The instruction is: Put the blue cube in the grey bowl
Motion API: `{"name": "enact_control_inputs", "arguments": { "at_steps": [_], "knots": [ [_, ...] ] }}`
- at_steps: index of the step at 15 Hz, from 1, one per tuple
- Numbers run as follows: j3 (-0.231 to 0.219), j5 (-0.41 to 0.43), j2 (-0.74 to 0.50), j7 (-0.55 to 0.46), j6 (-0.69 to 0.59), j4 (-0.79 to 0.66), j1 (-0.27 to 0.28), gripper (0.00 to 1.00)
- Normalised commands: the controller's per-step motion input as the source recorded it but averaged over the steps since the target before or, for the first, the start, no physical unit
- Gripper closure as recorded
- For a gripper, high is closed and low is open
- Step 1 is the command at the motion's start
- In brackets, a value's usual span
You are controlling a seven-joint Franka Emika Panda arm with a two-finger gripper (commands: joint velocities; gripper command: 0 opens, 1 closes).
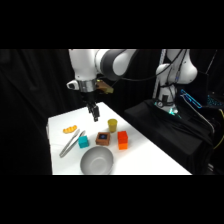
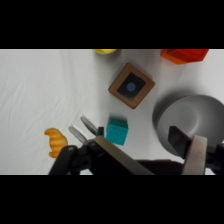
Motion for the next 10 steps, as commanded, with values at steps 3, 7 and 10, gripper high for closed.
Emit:
{"name": "enact_control_inputs", "arguments": {
  "at_steps": [3,7,10],
  "knots": [
    [-0.014,0.131,0.4,0.07,0.14,0.47,-0.039,0.0],
    [-0.017,0.119,0.39,0.08,0.1,0.47,-0.019,0.0],
    [-0.03,0.123,0.3,0.05,0.08,0.37,-0.036,0.0]
  ]
}}
